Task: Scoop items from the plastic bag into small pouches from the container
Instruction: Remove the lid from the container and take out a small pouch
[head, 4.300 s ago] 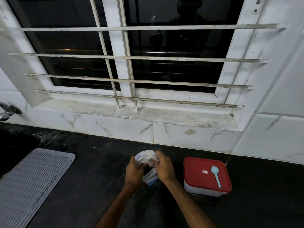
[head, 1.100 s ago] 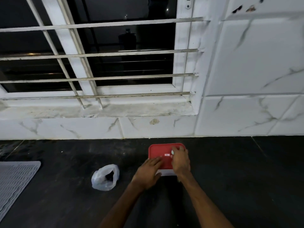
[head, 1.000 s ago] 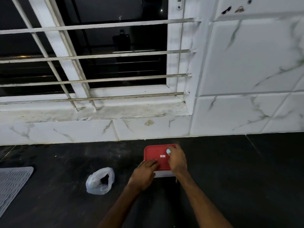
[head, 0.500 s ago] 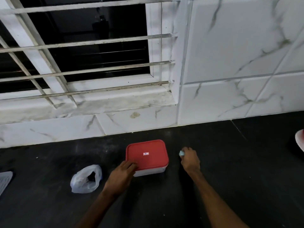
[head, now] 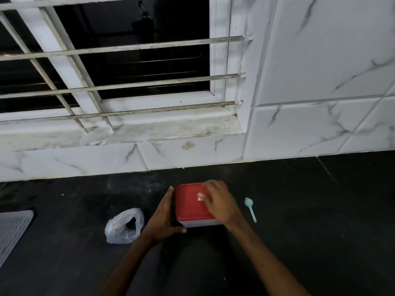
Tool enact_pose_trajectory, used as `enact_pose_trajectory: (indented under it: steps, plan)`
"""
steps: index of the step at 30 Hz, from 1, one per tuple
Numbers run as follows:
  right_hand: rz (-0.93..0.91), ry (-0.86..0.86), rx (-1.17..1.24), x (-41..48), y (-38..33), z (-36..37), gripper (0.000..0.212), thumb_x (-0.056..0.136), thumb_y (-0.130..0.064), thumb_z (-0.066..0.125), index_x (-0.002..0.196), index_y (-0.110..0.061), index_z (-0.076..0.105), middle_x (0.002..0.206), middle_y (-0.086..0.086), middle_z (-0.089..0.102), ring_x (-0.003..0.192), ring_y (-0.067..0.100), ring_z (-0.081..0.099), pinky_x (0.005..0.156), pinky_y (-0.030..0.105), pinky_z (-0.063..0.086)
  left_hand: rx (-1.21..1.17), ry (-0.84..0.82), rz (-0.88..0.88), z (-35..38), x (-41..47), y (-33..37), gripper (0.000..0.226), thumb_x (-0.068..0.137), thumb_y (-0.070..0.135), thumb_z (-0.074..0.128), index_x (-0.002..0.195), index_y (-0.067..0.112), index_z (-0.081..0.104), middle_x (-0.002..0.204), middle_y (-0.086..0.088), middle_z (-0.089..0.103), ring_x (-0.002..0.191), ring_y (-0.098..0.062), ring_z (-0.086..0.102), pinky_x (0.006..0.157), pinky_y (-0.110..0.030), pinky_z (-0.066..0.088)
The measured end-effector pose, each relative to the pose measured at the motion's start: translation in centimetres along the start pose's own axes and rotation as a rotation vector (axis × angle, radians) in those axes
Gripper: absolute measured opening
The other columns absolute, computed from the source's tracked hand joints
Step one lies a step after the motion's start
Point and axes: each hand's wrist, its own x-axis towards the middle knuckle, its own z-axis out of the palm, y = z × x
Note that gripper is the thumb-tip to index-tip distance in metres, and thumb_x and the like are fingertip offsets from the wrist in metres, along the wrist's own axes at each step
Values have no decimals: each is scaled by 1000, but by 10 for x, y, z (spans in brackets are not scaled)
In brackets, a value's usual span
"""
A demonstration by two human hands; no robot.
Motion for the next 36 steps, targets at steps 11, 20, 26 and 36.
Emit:
enact_pose_trajectory:
  steps: [11, 20, 26, 36]
  plan:
    - [27, -384, -580, -17, -52, 71, 79, 82, -61, 61, 140, -9, 50, 145, 22, 47, 132, 45, 46, 104, 62, 37, -238, 69, -131, 34, -1, -7, 102, 81, 49, 68, 154, 38, -3, 156, 31, 9, 140, 12, 23, 117, -23, 28]
    - [51, -353, -615, -22, -53, 86, 68, 92, -51, 27, 130, -6, 60, 134, 23, 57, 123, 47, 54, 95, 65, 46, -101, 97, -223, 45, -3, -7, 83, 92, 37, 58, 156, 31, 6, 157, 20, 25, 132, -6, 47, 101, -21, 42]
    - [88, -316, -478, -18, -56, 76, 66, 87, -48, 26, 125, -11, 66, 131, 13, 63, 121, 39, 59, 94, 62, 47, -21, 62, -278, 51, -4, -12, 78, 85, 44, 47, 155, 29, 18, 154, 7, 40, 125, -16, 56, 102, -36, 48]
    - [205, 95, 160, 0, -65, 34, 36, 102, -44, 40, 112, -23, 68, 94, 0, 72, 82, 18, 64, 77, 36, 48, -186, 137, -231, 42, -8, 5, 81, 73, 73, 58, 140, 63, 15, 140, 7, 54, 125, -7, 53, 95, -16, 39]
